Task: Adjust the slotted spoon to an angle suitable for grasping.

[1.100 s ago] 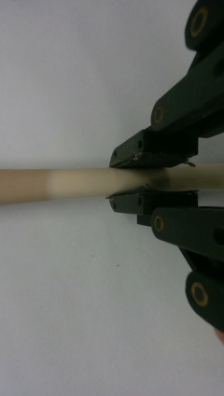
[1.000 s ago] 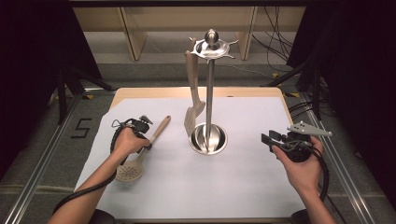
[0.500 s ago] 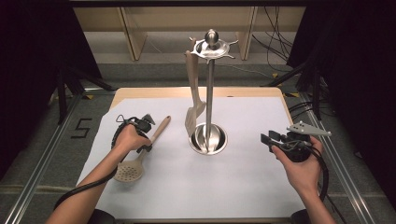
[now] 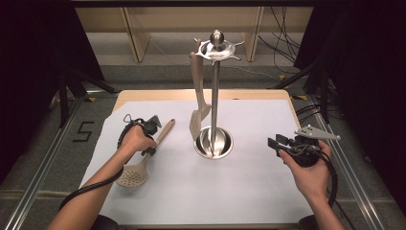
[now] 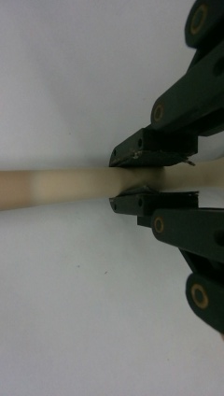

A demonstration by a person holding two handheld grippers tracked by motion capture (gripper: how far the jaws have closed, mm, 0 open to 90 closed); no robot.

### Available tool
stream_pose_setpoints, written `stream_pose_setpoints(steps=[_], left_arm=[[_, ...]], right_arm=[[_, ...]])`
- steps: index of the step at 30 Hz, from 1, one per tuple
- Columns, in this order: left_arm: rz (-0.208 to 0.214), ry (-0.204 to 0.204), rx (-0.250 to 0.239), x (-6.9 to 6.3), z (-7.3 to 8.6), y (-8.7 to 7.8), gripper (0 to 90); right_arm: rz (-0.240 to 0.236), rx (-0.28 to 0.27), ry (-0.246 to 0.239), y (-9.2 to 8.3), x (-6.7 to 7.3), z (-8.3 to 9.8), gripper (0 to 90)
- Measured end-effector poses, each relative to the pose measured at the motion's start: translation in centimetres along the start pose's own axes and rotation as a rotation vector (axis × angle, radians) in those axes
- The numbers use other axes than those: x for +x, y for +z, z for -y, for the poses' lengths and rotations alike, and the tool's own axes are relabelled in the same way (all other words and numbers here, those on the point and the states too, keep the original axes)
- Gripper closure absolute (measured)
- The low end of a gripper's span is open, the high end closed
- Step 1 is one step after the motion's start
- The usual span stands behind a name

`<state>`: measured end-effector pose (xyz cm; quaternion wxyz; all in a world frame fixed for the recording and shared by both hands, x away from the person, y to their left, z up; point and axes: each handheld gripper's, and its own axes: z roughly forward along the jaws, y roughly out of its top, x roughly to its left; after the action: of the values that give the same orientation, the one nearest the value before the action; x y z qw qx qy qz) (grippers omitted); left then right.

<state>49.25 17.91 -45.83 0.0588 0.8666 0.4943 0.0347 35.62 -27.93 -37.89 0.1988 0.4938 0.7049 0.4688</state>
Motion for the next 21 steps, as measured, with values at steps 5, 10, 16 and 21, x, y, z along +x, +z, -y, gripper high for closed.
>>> stream_pose_setpoints(steps=[5,10,16,21], left_arm=[[0.032,-0.01,-0.03,0.4,0.6,-0.2,78.0],[0.077,-0.072,-0.139,1.1,1.9,0.0,78.2],[0.087,-0.097,-0.281,1.5,3.6,-0.9,78.2],[0.11,-0.11,-0.459,1.8,5.4,-2.1,78.2]], right_arm=[[0.006,-0.004,-0.02,0.1,-0.1,0.1,61.0],[0.013,0.013,-0.028,0.1,-0.1,0.0,61.0],[0.009,-0.002,-0.03,0.2,-0.1,0.0,61.0],[0.009,-0.01,-0.05,0.1,-0.1,-0.1,61.0]])
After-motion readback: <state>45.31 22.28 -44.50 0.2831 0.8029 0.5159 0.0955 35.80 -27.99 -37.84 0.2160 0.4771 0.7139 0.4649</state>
